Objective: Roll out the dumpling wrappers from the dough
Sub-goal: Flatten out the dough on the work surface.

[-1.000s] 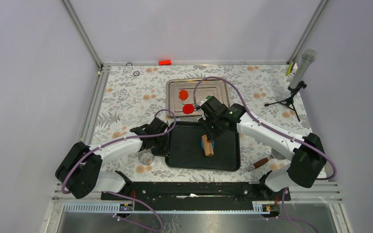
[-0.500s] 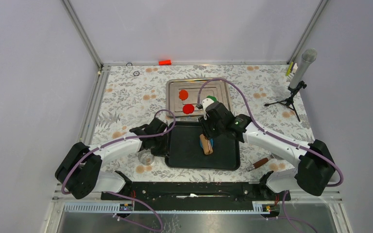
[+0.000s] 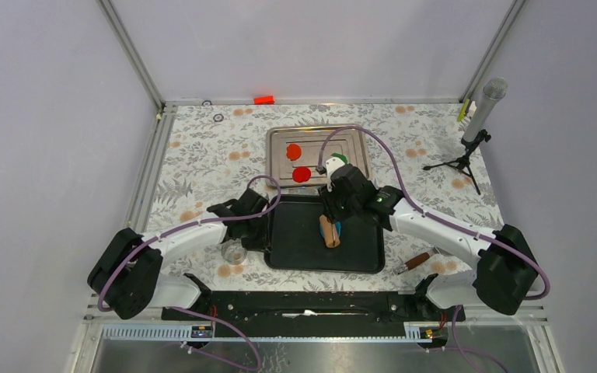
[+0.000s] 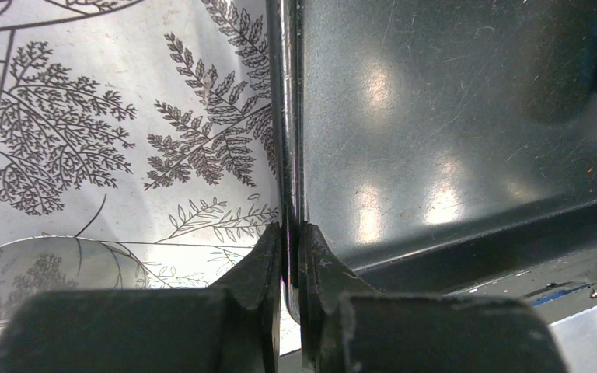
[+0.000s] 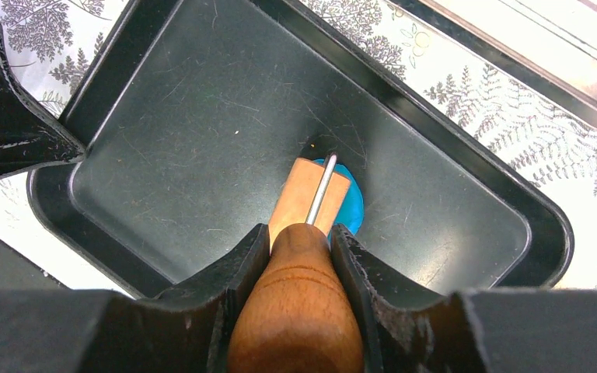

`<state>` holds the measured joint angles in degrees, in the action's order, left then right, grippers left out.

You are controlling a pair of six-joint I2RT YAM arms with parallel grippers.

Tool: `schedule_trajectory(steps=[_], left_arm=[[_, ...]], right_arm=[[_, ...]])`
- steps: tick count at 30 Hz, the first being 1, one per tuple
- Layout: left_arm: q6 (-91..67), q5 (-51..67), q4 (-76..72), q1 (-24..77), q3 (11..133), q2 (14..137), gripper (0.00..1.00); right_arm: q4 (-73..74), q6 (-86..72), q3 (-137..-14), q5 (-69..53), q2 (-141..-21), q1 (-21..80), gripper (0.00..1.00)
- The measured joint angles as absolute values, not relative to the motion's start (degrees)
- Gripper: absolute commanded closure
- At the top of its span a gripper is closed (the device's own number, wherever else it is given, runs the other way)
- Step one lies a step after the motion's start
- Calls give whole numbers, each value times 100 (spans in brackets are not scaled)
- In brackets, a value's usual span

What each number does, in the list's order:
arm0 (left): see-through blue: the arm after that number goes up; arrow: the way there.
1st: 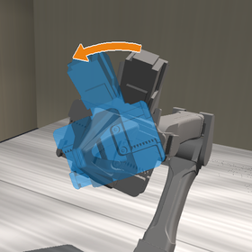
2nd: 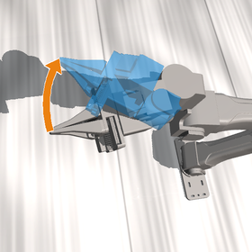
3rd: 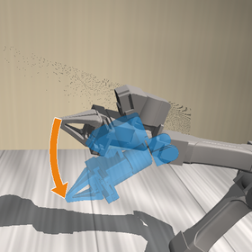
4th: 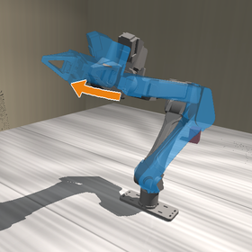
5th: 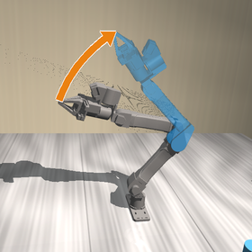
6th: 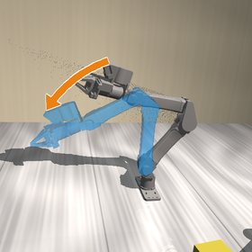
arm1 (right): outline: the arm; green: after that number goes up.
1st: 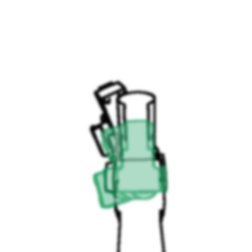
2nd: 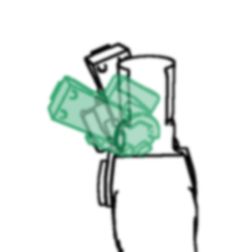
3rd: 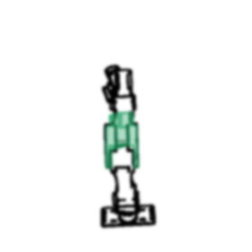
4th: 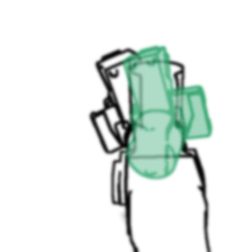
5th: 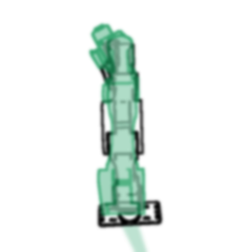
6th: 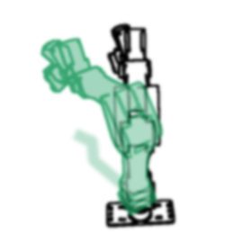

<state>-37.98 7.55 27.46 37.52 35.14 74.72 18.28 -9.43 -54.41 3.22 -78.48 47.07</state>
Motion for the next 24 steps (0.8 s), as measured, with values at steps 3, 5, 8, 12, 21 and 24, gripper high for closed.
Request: schedule_trajectory(steps=[3,5,8,12,21,24], left_arm=[[-3793,816,2749,3752,3509,7472,100],[-3771,884,2751,3760,3509,7472,100],[-3723,961,2751,3785,3509,7472,100],[-3658,1048,2762,3815,3509,7472,100],[-3605,1100,2823,3819,3509,7465,100],[-3603,1098,2842,3824,3509,7400,100]], right_arm=[[1828,-1024,-5293,320,-7679,4705,100],[1826,-1085,-5140,309,-7500,4705,100],[1822,-1216,-4890,285,-7188,4705,100],[1791,-1431,-4615,268,-6847,4703,100],[1922,-1557,-4657,239,-6788,4696,100],[2003,-1553,-4665,187,-6713,4696,100]])
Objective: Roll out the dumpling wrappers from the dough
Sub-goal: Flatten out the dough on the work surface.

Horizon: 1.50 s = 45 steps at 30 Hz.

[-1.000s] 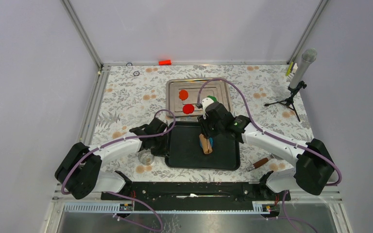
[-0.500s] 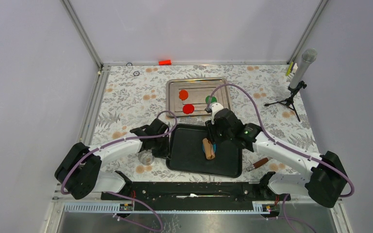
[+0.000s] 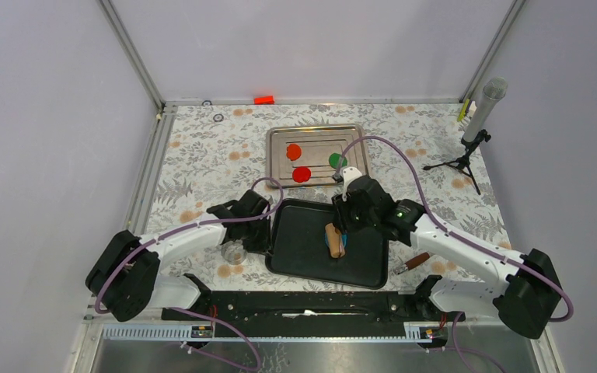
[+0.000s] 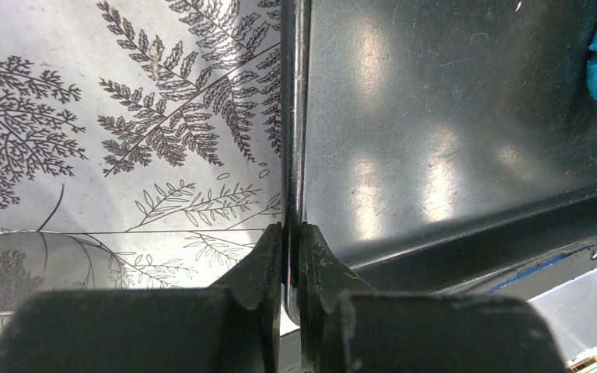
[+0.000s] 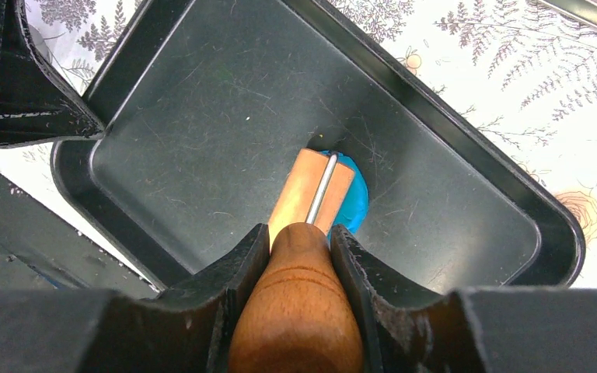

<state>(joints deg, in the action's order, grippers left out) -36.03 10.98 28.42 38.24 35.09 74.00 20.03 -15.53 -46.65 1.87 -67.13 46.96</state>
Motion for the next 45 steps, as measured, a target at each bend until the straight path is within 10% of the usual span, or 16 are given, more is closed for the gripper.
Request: schedule_trajectory(steps=[31,45], left_arm=[[-3817,1050,2875,3835,3402,7236,100],[-3852,1114,2818,3835,3402,7236,100]], right_arm=[[-204,-2473,-2867,-244,-5795,4696,100],[965,-2324,-3612,-642,-5867,4696,100]])
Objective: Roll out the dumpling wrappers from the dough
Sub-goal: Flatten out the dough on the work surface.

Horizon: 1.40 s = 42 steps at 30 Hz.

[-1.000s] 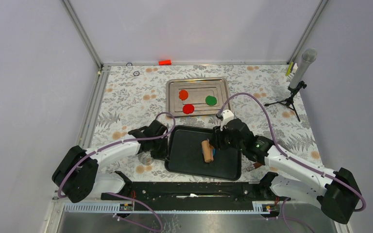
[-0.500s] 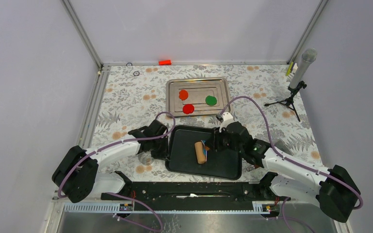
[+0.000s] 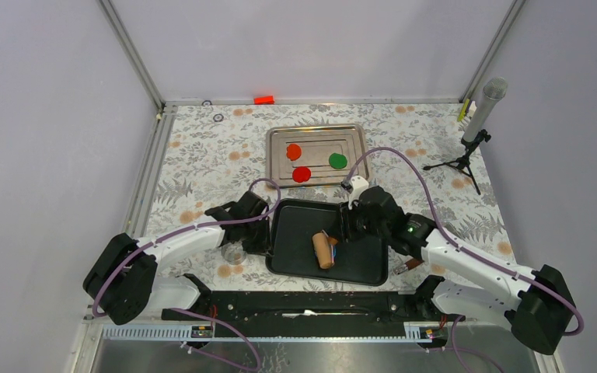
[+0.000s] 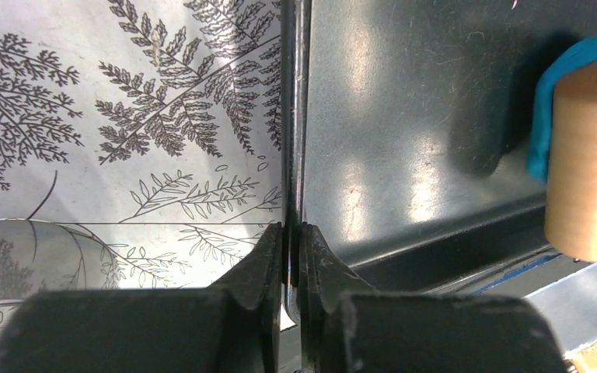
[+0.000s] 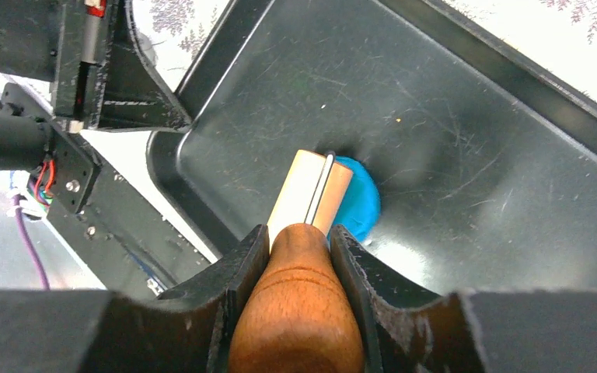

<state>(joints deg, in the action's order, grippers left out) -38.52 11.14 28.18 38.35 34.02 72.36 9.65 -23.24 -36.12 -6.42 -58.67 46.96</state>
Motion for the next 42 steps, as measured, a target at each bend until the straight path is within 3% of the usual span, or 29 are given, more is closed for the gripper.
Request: schedule_trajectory(steps=[12,32,42], left_arm=[[-3887,1094,2790,3835,3406,7236,100],[-3885,1072,2842,3830,3485,7157,100],[-3883,1072,2842,3830,3485,7157,100]], right_arm=[[1087,-2711,-3830,-1103,-5808,4696,100],[1619,-2576,-4185,213,-5352,4698,100],[1341,-2773,-3769,209,-5280,4698,100]])
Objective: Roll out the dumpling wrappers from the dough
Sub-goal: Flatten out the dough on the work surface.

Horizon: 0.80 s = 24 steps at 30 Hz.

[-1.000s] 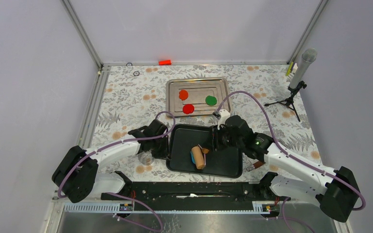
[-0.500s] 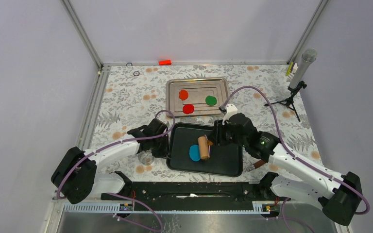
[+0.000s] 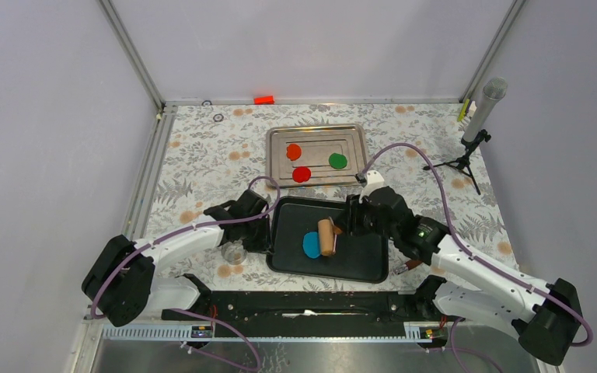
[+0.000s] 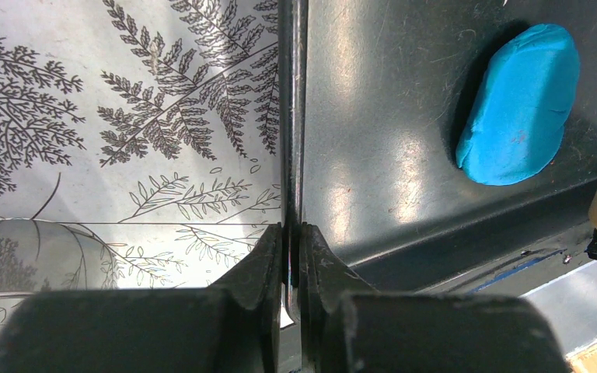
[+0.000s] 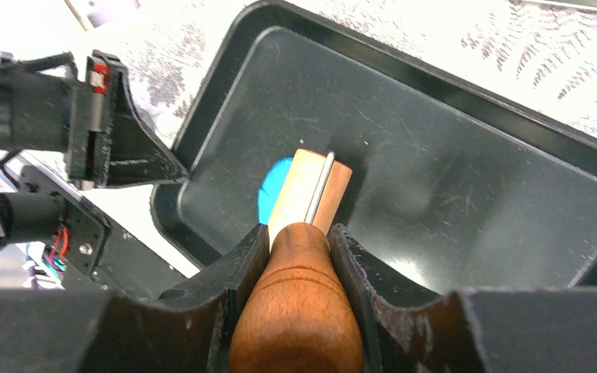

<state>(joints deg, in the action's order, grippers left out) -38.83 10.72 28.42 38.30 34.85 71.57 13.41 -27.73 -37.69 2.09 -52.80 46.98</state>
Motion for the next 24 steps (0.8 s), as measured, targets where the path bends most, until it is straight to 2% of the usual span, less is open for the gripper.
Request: schedule_trajectory(steps=[5,11,15,17,21,22,24], left_arm=[[-3889,1072,2847,3830,3485,7150,100],[-3966,1024,3065,3828,3592,6956,57],[-4064,958,3326,3817,3968,6702,36],[-4062,908,3415,3817,4198,6523,33],[-4058,808,3653,3817,4639,6165,33],[-4060,790,3688,3817,4720,6058,29],[-4064,790,3747,3802,4840,5837,17]], right_arm=[[926,-2974,-3769,143,-5535,4698,100],[784,-3044,-3809,148,-5599,4698,100],[801,-3015,-4016,143,-5596,4698,100],[803,-2958,-4178,145,-5586,4698,100],[790,-2849,-4388,134,-5470,4698,100],[755,-2836,-4394,119,-5419,4698,100],[687,-2836,-4394,40,-5334,4696,100]])
